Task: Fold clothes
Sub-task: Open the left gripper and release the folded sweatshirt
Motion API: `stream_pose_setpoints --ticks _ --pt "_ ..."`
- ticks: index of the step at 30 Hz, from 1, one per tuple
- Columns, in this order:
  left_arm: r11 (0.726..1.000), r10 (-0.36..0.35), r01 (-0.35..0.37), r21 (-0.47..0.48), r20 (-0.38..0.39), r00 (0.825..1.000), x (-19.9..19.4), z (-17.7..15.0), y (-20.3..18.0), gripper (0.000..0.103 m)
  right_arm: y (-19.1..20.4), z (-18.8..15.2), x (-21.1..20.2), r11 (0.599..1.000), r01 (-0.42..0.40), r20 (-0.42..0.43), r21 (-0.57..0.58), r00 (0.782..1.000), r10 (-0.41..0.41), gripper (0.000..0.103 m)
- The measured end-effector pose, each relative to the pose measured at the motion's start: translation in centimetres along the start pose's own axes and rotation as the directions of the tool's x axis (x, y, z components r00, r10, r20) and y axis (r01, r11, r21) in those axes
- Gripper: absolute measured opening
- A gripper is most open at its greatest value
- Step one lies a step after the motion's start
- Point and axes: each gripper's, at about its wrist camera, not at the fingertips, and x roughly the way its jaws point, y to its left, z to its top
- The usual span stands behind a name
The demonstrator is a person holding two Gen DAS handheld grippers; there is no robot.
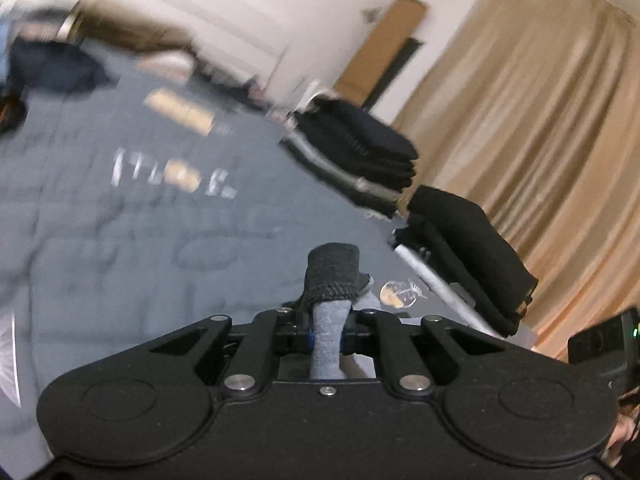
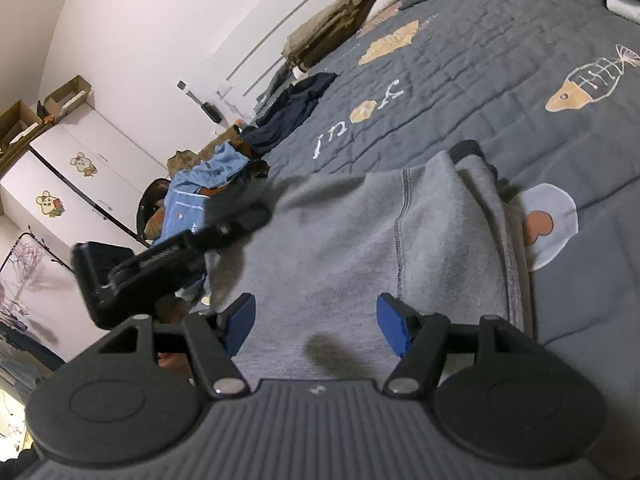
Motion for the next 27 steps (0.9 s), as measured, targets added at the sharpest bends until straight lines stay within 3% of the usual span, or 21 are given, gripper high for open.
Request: stream_pose_setpoints --ticks 6,9,12,15,17,18,21,27 --pt "0.993 0.067 -0.073 -0.097 -0.069 0.995 0.1 -0.7 2.3 0.01 -0.2 0.0 -0.2 1.0 0.001 0.008 0.002 1.0 -0.001 0.066" --pt "0.983 0.097 -0.112 -0.144 -0.106 0.99 0.1 -1.1 3.5 0.03 -0.2 0.0 -0.3 1.0 0.001 0.013 0.004 1.0 -0.001 0.066" --pt "0.974 0.113 -0.135 -0.184 -0.127 0.985 -0.4 -1.1 4.4 0.033 -0.5 0.0 -0.3 1.0 0.005 0.015 0.012 1.0 -0.005 0.066" --pt "0.964 0.037 -0.056 -0.26 -0.079 0.996 -3.0 0.0 4.3 0.035 -1.2 0.0 -0.3 0.999 0.015 0.011 0.036 1.0 -0.015 0.066" --pt "0.95 -0.042 0.026 -0.311 -0.043 0.998 -3.9 0.3 3.7 0.057 -1.6 0.0 -0.3 0.998 0.022 0.009 0.053 1.0 -0.022 0.066" --pt "0.943 -0.086 0.073 -0.326 -0.026 0.996 -4.3 0.4 3.3 0.058 -1.8 0.0 -0.3 0.998 0.025 0.008 0.061 1.0 -0.026 0.066" --pt "0.929 -0.195 0.177 -0.326 -0.023 0.981 -4.6 0.0 1.4 0.058 -1.8 0.0 -0.6 0.998 0.027 0.011 0.064 1.0 -0.027 0.066" --pt "0.891 -0.337 0.255 -0.376 -0.17 0.926 -2.1 -2.7 -1.0 0.058 -2.1 -0.1 -0.7 0.997 0.029 0.008 0.065 1.0 -0.03 0.066"
